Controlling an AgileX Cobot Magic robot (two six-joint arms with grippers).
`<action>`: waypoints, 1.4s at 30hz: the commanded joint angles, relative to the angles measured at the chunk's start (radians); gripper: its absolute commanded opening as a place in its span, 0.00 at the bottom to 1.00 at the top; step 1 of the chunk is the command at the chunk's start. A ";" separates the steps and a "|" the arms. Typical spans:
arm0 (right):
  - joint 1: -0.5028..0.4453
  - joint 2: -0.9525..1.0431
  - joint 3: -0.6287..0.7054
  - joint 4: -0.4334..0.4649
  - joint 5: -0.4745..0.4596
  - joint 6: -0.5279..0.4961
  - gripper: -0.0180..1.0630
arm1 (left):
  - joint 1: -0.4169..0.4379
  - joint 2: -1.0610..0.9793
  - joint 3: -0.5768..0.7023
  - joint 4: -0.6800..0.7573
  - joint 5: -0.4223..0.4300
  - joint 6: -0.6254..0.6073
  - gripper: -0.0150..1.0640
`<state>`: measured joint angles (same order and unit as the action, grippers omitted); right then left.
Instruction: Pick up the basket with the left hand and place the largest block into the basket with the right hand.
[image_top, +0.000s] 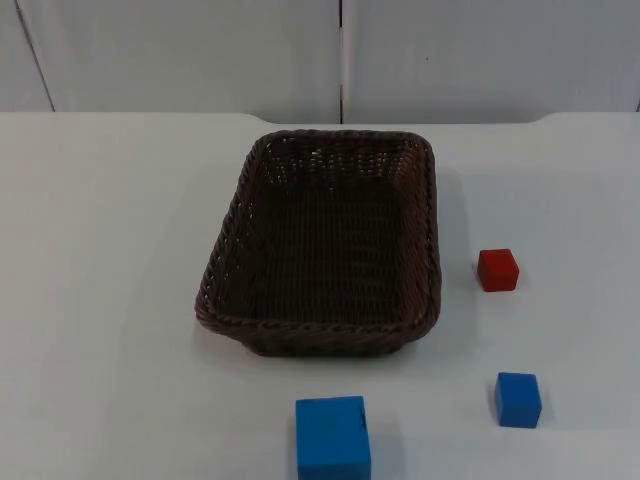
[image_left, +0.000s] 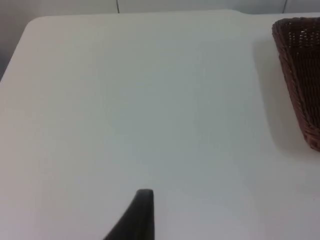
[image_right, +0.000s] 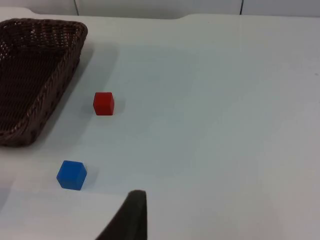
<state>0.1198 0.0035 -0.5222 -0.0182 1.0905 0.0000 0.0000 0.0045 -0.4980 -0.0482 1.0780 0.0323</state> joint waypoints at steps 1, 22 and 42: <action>-0.007 -0.004 0.007 -0.003 -0.013 0.007 0.99 | 0.002 -0.005 0.005 0.004 -0.003 -0.003 0.96; -0.007 -0.004 0.007 -0.003 -0.013 0.007 0.99 | 0.002 0.052 -0.110 -0.021 -0.016 -0.003 0.94; -0.007 -0.004 0.007 -0.003 -0.013 0.007 0.99 | 0.002 0.220 -0.118 -0.067 -0.088 -0.003 0.94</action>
<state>0.1198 0.0035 -0.5222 -0.0182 1.0905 0.0000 0.0000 0.2076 -0.6097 -0.1007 1.0106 0.0323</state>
